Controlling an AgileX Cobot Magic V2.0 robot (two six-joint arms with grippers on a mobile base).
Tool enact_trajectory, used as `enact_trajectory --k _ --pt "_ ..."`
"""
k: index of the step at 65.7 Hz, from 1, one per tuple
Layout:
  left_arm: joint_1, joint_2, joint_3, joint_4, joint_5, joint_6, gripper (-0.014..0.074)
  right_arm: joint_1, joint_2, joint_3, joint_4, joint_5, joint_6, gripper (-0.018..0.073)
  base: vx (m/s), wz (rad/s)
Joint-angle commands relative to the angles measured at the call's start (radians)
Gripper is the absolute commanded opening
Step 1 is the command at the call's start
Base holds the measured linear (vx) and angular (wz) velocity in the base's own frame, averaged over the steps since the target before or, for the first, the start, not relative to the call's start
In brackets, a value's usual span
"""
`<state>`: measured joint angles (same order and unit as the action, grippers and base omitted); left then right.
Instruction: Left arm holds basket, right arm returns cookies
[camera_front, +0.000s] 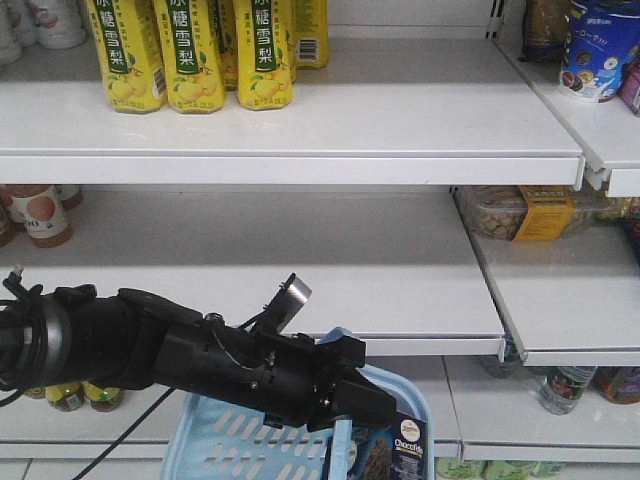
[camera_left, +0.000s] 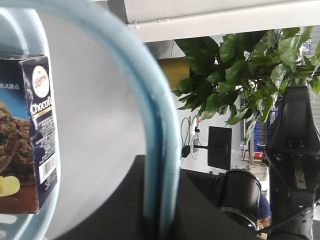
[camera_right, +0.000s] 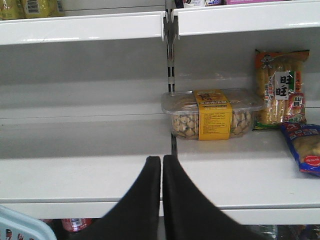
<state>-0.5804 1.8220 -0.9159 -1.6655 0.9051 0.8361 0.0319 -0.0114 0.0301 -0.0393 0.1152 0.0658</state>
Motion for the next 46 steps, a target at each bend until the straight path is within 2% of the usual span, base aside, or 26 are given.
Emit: enact_trajectory --k 1,46 --pt "-0.001 -0.057 -0.024 -0.064 0.072 0.008 -0.0006 0.001 -0.01 -0.002 -0.007 -0.077 0.0 -0.0008 0.09 0.05" --pt "-0.001 -0.057 -0.024 -0.064 0.072 0.008 -0.0006 0.001 -0.01 -0.002 -0.007 -0.077 0.0 -0.0008 0.07 0.01"
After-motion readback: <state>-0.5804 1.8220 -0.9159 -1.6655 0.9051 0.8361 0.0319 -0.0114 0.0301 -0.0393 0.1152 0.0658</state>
